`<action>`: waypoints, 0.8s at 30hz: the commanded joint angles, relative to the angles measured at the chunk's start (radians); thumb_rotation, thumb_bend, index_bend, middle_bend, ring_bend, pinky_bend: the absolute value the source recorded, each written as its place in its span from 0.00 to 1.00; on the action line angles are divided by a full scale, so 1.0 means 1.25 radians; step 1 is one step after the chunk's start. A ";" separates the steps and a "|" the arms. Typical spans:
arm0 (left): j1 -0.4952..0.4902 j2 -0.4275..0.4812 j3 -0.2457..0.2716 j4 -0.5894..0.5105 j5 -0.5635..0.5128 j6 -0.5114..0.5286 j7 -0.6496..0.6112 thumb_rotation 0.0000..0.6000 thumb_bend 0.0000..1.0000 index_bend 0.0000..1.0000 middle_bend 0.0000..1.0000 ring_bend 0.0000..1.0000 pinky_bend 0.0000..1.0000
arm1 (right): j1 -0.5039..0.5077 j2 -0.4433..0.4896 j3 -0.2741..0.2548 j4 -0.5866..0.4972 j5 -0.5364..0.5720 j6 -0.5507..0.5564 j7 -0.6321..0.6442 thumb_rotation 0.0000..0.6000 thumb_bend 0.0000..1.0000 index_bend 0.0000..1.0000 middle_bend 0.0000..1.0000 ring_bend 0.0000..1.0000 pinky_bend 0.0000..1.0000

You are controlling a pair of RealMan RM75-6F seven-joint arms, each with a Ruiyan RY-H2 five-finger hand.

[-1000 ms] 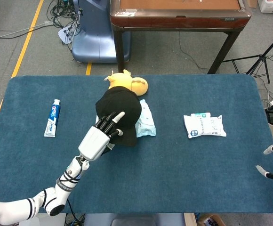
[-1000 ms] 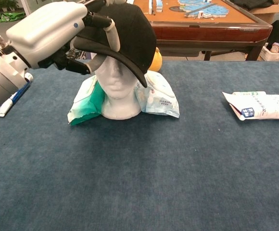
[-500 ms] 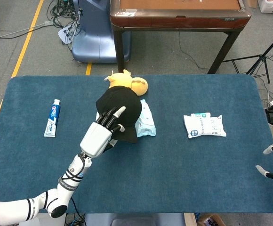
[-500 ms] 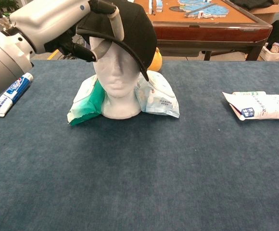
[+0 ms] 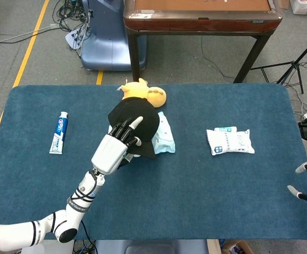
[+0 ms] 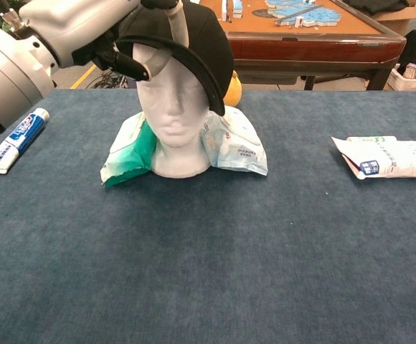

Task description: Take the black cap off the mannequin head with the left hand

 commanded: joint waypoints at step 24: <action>-0.032 0.003 -0.039 0.006 -0.078 -0.024 0.021 1.00 0.47 0.69 0.05 0.04 0.17 | 0.002 0.001 0.001 0.001 0.008 -0.006 -0.001 1.00 0.07 0.48 0.39 0.30 0.37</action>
